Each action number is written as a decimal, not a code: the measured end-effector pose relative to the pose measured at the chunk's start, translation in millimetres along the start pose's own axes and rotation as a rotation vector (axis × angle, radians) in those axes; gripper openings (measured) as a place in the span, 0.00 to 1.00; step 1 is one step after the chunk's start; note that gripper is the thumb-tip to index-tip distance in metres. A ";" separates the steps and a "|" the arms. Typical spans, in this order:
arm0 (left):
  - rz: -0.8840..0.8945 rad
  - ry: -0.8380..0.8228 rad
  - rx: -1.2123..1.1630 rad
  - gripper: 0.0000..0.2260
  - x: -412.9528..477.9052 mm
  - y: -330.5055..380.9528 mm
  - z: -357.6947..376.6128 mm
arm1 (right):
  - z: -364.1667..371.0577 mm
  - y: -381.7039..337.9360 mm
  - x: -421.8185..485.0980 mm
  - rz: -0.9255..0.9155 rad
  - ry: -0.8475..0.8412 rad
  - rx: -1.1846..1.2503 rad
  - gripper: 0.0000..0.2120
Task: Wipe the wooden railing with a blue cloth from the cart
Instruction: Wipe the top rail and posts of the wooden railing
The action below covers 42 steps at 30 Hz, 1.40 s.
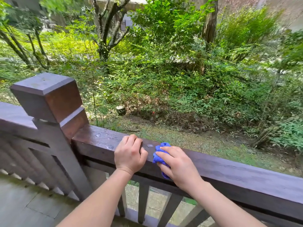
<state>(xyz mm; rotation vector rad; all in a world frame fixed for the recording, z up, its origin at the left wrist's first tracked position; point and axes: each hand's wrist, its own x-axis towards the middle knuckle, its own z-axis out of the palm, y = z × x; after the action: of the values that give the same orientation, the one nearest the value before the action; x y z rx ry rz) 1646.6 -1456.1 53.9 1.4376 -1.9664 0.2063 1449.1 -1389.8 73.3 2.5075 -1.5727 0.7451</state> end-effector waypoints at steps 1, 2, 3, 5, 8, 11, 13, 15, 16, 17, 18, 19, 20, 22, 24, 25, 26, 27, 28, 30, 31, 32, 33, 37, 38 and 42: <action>-0.004 -0.006 -0.003 0.10 -0.6 -0.1 0.1 | -1.1 4.4 6.9 0.042 -0.004 -0.001 0.14; -0.007 -0.014 -0.003 0.09 -0.9 0.0 -0.2 | -1.8 5.9 17.5 0.127 -0.005 -0.001 0.13; -0.007 -0.025 -0.001 0.09 -0.7 0.1 -0.9 | 0.3 4.5 30.6 0.217 -0.008 -0.009 0.13; -0.006 -0.059 0.006 0.10 0.0 0.7 -3.6 | 7.0 -9.6 52.3 0.314 -0.030 -0.009 0.13; -0.015 -0.103 -0.023 0.12 1.4 2.4 -9.5 | 10.1 -23.1 49.5 0.195 -0.025 0.052 0.13; -0.013 -0.098 -0.133 0.14 -1.2 -0.6 -15.3 | 4.4 -14.8 23.7 0.034 -0.044 0.085 0.14; 0.008 -0.105 -0.194 0.15 -1.4 -2.5 -19.8 | 5.0 -10.8 30.1 0.072 -0.063 0.094 0.15; -0.003 -0.125 -0.253 0.18 0.1 -1.9 -24.4 | 11.8 -16.8 51.0 0.179 -0.036 0.086 0.15; -0.020 -0.133 -0.288 0.19 0.2 -1.3 -26.6 | 14.2 -25.0 59.5 0.206 -0.043 0.073 0.15; -0.030 -0.134 -0.321 0.19 0.7 -0.8 -29.5 | 16.6 -33.4 63.9 0.192 -0.056 0.064 0.16; -0.030 -0.133 -0.341 0.19 1.5 -1.0 -33.3 | 18.4 -38.7 63.3 0.148 -0.073 0.069 0.16; -0.018 -0.119 -0.337 0.19 3.1 -3.3 -37.9 | 19.7 -39.5 59.2 0.090 -0.091 0.078 0.16; 0.008 -0.087 -0.304 0.18 5.3 -8.1 -43.9 | 18.7 -37.7 54.1 0.032 -0.113 0.078 0.16; 0.083 0.046 -0.188 0.14 14.9 -25.2 -60.3 | 14.7 -31.1 55.0 -0.013 -0.159 0.062 0.16; 0.142 0.197 -0.027 0.12 29.6 -51.5 -81.6 | 17.9 -32.4 71.3 0.036 -0.149 0.054 0.14; 0.152 0.261 0.072 0.11 37.7 -66.2 -94.1 | 21.6 -39.0 78.3 0.082 -0.134 0.050 0.14; 0.141 0.314 0.178 0.12 46.1 -81.1 -108.2 | 25.6 -49.0 83.3 0.113 -0.123 0.038 0.14; 0.124 0.357 0.284 0.13 55.0 -95.7 -122.7 | 30.7 -58.2 85.7 0.107 -0.109 0.025 0.13; 0.107 0.381 0.383 0.14 64.1 -109.6 -136.4 | 35.6 -64.5 85.2 0.073 -0.099 0.019 0.12; 0.052 0.357 0.533 0.18 82.2 -133.1 -159.7 | 41.1 -63.8 82.9 0.002 -0.082 0.022 0.12; 0.004 0.315 0.575 0.20 90.4 -142.6 -168.3 | 41.5 -60.6 86.0 -0.002 -0.087 0.018 0.12; -0.054 0.267 0.595 0.21 97.4 -150.7 -174.4 | 41.6 -58.8 91.6 0.014 -0.097 0.018 0.13; -0.109 0.225 0.594 0.23 103.4 -157.7 -178.5 | 42.6 -59.7 97.9 0.061 -0.101 0.023 0.13; -0.113 0.268 0.575 0.20 113.3 -178.8 -177.3 | 52.6 -84.7 102.5 0.109 -0.088 -0.079 0.15; -0.093 0.309 0.566 0.20 113.8 -182.0 -174.0 | 54.4 -87.2 96.2 0.021 -0.092 -0.079 0.17; -0.076 0.506 0.453 0.15 117.0 -187.3 -160.0 | 47.1 -67.0 99.0 -0.192 -0.114 -0.086 0.19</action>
<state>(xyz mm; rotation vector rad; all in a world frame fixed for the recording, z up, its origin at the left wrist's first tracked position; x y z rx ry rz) 1863.7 -1538.4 197.0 1.5384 -1.4983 0.9330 1558.6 -1455.3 88.1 2.6297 -1.3377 0.5076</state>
